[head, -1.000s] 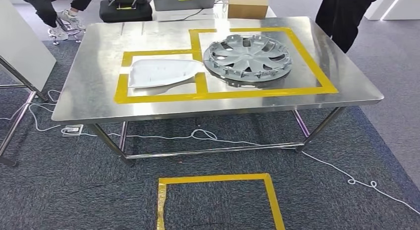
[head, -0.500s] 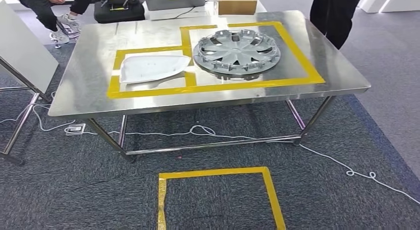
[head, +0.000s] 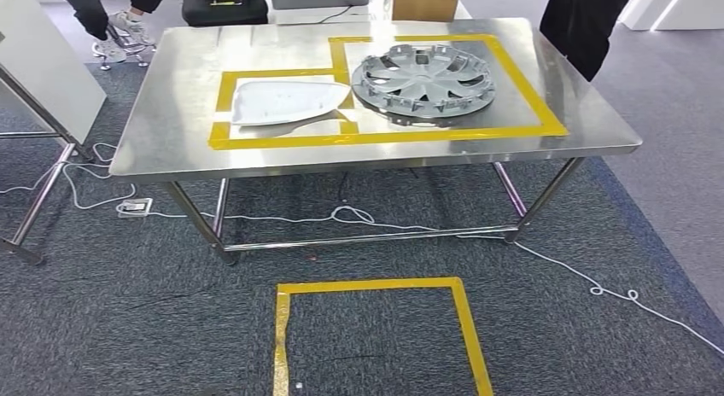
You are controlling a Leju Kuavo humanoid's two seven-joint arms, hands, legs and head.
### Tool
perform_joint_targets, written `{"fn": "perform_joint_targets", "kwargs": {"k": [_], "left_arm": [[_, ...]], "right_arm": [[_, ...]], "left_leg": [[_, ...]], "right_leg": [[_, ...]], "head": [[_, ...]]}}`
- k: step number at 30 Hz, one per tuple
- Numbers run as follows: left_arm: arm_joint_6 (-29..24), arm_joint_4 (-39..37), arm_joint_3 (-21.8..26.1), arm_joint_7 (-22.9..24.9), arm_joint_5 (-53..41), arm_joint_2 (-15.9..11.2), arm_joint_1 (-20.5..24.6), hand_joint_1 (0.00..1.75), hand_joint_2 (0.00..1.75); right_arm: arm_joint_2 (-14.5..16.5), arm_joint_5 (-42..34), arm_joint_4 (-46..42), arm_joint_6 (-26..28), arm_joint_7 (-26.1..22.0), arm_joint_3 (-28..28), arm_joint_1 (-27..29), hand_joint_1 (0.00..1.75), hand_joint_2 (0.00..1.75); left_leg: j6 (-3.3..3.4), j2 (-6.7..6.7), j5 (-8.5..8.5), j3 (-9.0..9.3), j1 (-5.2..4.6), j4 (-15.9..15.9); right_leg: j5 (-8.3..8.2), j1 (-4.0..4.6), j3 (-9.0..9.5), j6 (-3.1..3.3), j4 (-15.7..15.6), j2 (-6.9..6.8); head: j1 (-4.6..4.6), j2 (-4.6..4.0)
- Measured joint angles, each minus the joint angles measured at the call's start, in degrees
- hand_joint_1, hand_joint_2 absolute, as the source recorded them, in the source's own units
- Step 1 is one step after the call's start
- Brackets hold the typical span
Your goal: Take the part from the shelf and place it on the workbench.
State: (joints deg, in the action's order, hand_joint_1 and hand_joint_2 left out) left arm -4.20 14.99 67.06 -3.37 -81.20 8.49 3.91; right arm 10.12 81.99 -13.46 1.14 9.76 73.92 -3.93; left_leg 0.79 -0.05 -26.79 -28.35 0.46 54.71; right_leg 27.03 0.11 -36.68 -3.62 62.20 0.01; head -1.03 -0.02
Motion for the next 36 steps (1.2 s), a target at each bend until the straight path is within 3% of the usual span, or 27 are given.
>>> {"fn": "perform_joint_targets", "kwargs": {"k": [2, 3, 4, 5, 6, 8, 10, 13, 15, 17, 18, 19, 20, 22, 24, 25, 27, 29, 31, 33, 34, 35, 36], "left_arm": [[0.0, -0.01, 0.0, 0.0, 0.0, -0.01, -0.05, 0.0, 0.0], [0.0, -0.02, 0.0, 0.0, 0.0, -0.01, -0.09, 0.0, 0.0], [0.0, -0.03, 0.0, 0.0, 0.0, -0.01, -0.12, 0.0, 0.0], [0.0, -0.04, 0.0, 0.0, 0.0, -0.01, -0.13, 0.0, 0.0], [0.0, -0.05, 0.0, 0.0, 0.0, -0.01, -0.12, 0.0, 0.0], [0.0, -0.06, 0.0, 0.0, 0.0, -0.01, -0.12, 0.0, 0.0], [-0.01, -0.07, -0.01, 0.0, -0.08, -0.01, -0.02, 0.0, 0.0], [-0.22, -0.08, -0.12, 0.0, -0.58, 0.03, -0.01, 0.0, 0.0], [-0.4, -0.09, -0.24, 0.0, -0.76, 0.04, -0.17, 0.0, 0.0], [-0.46, -0.09, -0.34, 0.0, -0.8, 0.04, -0.19, 0.0, 0.0], [-0.48, -0.09, -0.37, 0.0, -0.81, 0.05, -0.19, 0.0, 0.0], [-0.48, -0.09, -0.39, 0.0, -0.81, 0.06, -0.2, 0.0, 0.0], [-0.49, -0.09, -0.39, 0.0, -0.82, 0.07, -0.22, 0.0, 0.0], [-0.54, -0.09, -0.4, 0.0, -0.87, 0.05, -0.16, 0.0, 0.0], [-0.58, -0.09, -0.43, 0.0, -0.93, 0.05, 0.02, 0.0, 0.0], [-0.59, -0.1, -0.43, 0.0, -0.96, 0.07, 0.08, 0.0, 0.0], [-0.59, -0.12, -0.44, 0.03, -0.96, 0.09, 0.02, 0.0, 0.0], [-0.6, -0.14, -0.44, 0.11, -0.96, 0.07, -0.02, 0.0, 0.0], [-0.61, -0.16, -0.44, 0.18, -0.98, 0.04, 0.0, 0.0, 0.0], [-0.61, -0.17, -0.45, 0.29, -1.02, 0.04, -0.08, 0.0, 0.0], [-0.61, -0.17, -0.46, 0.38, -1.03, 0.04, -0.12, 0.0, 0.0], [-0.62, -0.17, -0.45, 0.48, -1.04, 0.04, -0.14, 0.0, 0.0], [-0.62, -0.17, -0.45, 0.55, -1.04, 0.04, -0.15, 0.0, 0.0]], "right_arm": [[0.0, 0.0, 0.0, 0.0, 0.01, 0.0, -0.03, 0.0, 0.0], [0.0, 0.0, 0.0, 0.0, 0.01, 0.0, -0.03, 0.0, 0.0], [0.0, 0.0, 0.0, 0.0, 0.01, 0.0, -0.01, 0.0, 0.0], [0.0, -0.01, 0.0, 0.0, 0.01, 0.0, -0.01, 0.0, 0.0], [0.0, 0.0, 0.0, 0.0, 0.01, -0.01, -0.04, 0.0, 0.0], [0.0, 0.01, 0.0, 0.0, -0.01, -0.02, -0.28, 0.0, 0.0], [0.01, 0.0, 0.0, 0.01, -0.04, -0.06, -0.5, 0.0, 0.0], [0.03, -0.01, 0.0, 0.08, -0.08, -0.11, -0.42, 0.0, 0.0], [0.04, -0.01, 0.0, 0.17, -0.12, -0.12, -0.36, 0.0, 0.0], [0.04, -0.01, 0.0, 0.22, -0.16, -0.14, -0.29, 0.0, 0.0], [0.04, -0.01, 0.0, 0.21, -0.17, -0.15, -0.23, 0.0, 0.0], [0.04, -0.01, 0.0, 0.21, -0.17, -0.17, -0.17, 0.0, 0.0], [0.04, -0.01, 0.0, 0.2, -0.17, -0.19, -0.13, 0.0, 0.0], [0.04, -0.01, 0.0, 0.2, -0.17, -0.24, -0.11, 0.0, 0.0], [0.04, -0.01, 0.0, 0.21, -0.17, -0.29, -0.13, 0.0, 0.0], [0.04, -0.01, 0.0, 0.21, -0.17, -0.31, -0.14, 0.0, 0.0], [0.04, -0.01, 0.0, 0.21, -0.17, -0.31, -0.1, 0.0, 0.0], [0.04, -0.01, 0.0, 0.21, -0.16, -0.31, 0.04, 0.0, 0.0], [0.04, -0.01, 0.0, 0.21, -0.16, -0.31, 0.08, 0.0, 0.0], [0.04, -0.01, 0.0, 0.2, -0.17, -0.32, 0.03, 0.0, 0.0], [0.04, -0.01, 0.0, 0.2, -0.17, -0.32, 0.03, 0.0, 0.0], [0.04, -0.01, 0.0, 0.2, -0.17, -0.32, 0.05, 0.0, 0.0], [0.03, -0.01, 0.0, 0.2, -0.17, -0.32, 0.05, 0.0, 0.0]], "left_leg": [[0.19, 0.01, 0.91, -1.14, -0.05, 0.06], [0.16, 0.02, 1.35, -1.72, -0.08, 0.1], [0.1, 0.03, 1.78, -2.27, -0.09, 0.13], [0.01, 0.02, 2.2, -2.77, -0.1, 0.15], [-0.11, -0.01, 2.59, -3.18, -0.1, 0.17], [-0.56, -0.05, 3.23, -3.68, -0.15, 0.23], [-1.17, -0.04, 3.79, -3.88, -0.23, 0.3], [-2.15, -0.03, 3.72, -4.46, -0.22, 0.73], [-2.64, -0.04, -0.12, -6.13, -0.17, 4.39], [-2.93, -0.05, -5.42, -8.85, -0.16, 12.03], [-3.0, -0.04, -6.74, -9.69, -0.16, 15.22], [-3.01, -0.04, -6.85, -9.7, -0.16, 16.8], [-2.98, -0.04, -5.83, -8.61, -0.16, 16.12], [-2.81, -0.03, -2.78, -3.65, -0.14, 9.3], [-2.41, -0.11, -1.5, 0.83, -0.19, 2.23], [-2.15, -0.16, -1.53, 1.66, -0.24, 0.66], [-1.4, -0.17, -1.33, 1.33, -0.31, 0.34], [-0.44, -0.02, -0.63, 0.67, -0.19, 0.3], [0.23, 0.09, 0.3, -0.33, -0.13, 0.27], [0.36, 0.11, 1.27, -1.57, -0.2, 0.33], [0.34, 0.12, 1.77, -2.22, -0.25, 0.38], [0.28, 0.12, 2.27, -2.87, -0.29, 0.42], [0.2, 0.1, 2.73, -3.44, -0.31, 0.45]], "right_leg": [[4.81, -0.08, -2.47, -0.43, 7.89, -0.01], [5.82, -0.1, -2.95, -0.5, 10.62, -0.01], [5.65, -0.1, -2.41, -0.49, 11.3, -0.01], [4.48, -0.1, -0.64, -0.41, 9.53, -0.01], [2.86, -0.1, 2.2, -0.26, 5.72, -0.01], [1.15, -0.04, 8.18, 0.17, -3.22, 0.05], [1.11, 0.13, 10.26, 0.81, -7.0, 0.24], [0.29, 0.07, 9.17, 2.09, -6.99, 0.24], [-0.69, -0.11, 8.3, 2.86, -7.07, 0.08], [-1.72, -0.06, 7.07, 3.19, -7.01, 0.03], [-2.2, -0.02, 6.38, 3.17, -6.95, 0.0], [-2.65, 0.0, 5.73, 3.1, -6.88, -0.02], [-3.02, 0.01, 5.16, 2.99, -6.78, -0.03], [-3.61, 0.0, 4.19, 2.63, -6.4, -0.02], [-4.1, 0.17, 3.36, 2.13, -5.78, -0.02], [-4.38, 0.25, 3.09, 1.83, -5.54, -0.03], [-4.97, 0.28, 2.82, 1.23, -5.44, -0.02], [-3.46, 0.16, 2.03, 0.61, -4.08, 0.03], [1.26, 0.02, -0.1, -0.02, 1.5, 0.07], [5.48, -0.06, -2.35, -0.41, 9.0, 0.06], [5.93, -0.07, -2.47, -0.46, 10.92, 0.06], [5.31, -0.08, -1.56, -0.41, 10.87, 0.06], [3.81, -0.07, 0.57, -0.25, 8.36, 0.06]], "head": [[-0.14, 0.0], [-0.14, 0.0], [-0.14, 0.0], [-0.15, 0.0], [-0.15, 0.0], [-0.12, 0.0], [-0.13, 0.0], [-0.15, 0.0], [0.13, 0.0], [0.37, 0.0], [0.39, 0.0], [0.38, 0.0], [0.37, 0.0], [0.39, 0.0], [0.37, 0.0], [0.38, 0.0], [0.33, 0.0], [0.19, 0.0], [-0.02, 0.0], [-0.09, 0.0], [-0.09, 0.0], [-0.09, 0.0], [-0.08, 0.0]]}}
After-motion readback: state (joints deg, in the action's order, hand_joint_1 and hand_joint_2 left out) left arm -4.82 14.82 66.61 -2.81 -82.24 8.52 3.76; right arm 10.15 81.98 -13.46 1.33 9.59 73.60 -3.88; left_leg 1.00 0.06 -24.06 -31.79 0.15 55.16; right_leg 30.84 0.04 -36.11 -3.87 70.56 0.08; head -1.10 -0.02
